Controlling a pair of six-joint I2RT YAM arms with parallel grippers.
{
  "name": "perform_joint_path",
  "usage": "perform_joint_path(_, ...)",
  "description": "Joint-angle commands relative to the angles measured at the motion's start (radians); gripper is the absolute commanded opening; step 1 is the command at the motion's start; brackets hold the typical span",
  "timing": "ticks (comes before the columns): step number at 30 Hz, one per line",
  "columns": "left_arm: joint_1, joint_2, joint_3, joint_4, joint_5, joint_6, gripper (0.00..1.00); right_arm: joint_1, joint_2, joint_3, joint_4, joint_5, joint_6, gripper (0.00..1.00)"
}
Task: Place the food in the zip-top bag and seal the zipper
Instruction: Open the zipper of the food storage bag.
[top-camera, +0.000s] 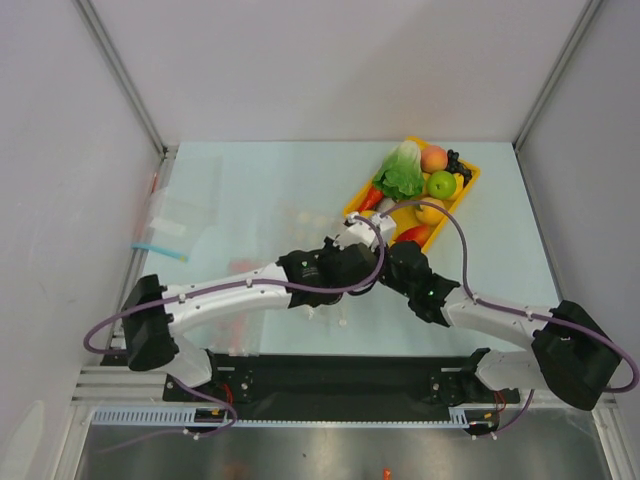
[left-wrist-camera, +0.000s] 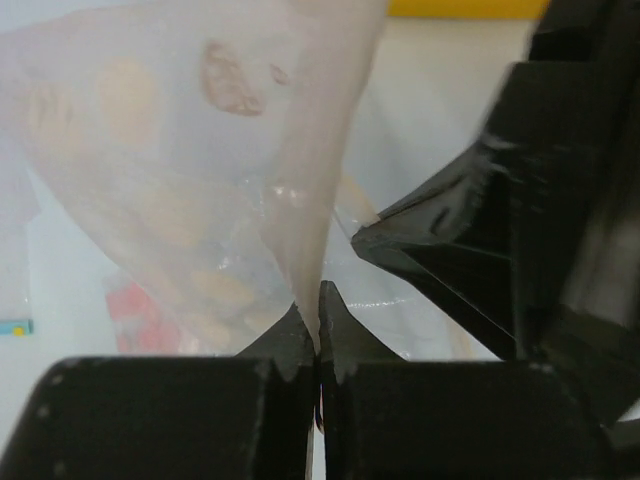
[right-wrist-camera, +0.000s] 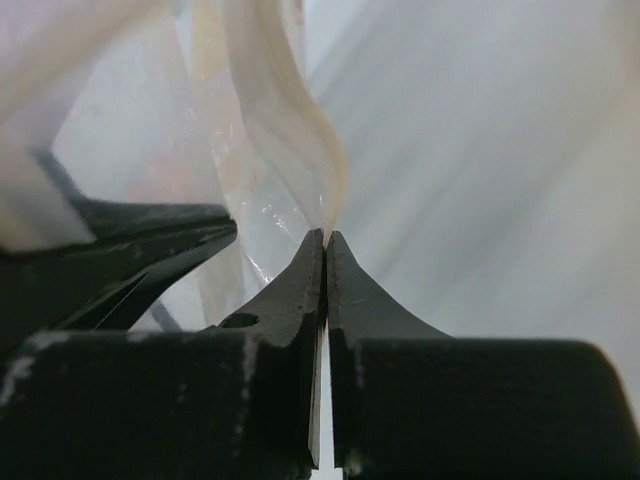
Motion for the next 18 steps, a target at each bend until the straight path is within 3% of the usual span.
perform_joint_path(1, 0.072, 0.031, 0.003, 0.063, 0.11, 0.025, 0.01, -0.02, -0.008, 0.055, -0.06, 0.112, 0.043, 0.0)
perform_joint_path(5, 0.213, 0.013, -0.073, 0.174, 0.326, 0.045, 0.01, -0.055, 0.015, 0.056, -0.114, 0.135, 0.099, 0.0)
perform_joint_path(7, 0.248, 0.003, -0.099, 0.207, 0.369, 0.043, 0.0, -0.061, 0.04, 0.061, -0.123, 0.154, 0.111, 0.0)
perform_joint_path(15, 0.285, -0.012, -0.118, 0.216, 0.379, 0.051, 0.0, -0.087, 0.135, 0.124, -0.241, 0.268, 0.126, 0.0)
perform_joint_path(18, 0.262, -0.05, -0.101, 0.146, 0.246, 0.039, 0.0, -0.102, 0.156, 0.133, -0.261, 0.299, 0.137, 0.04)
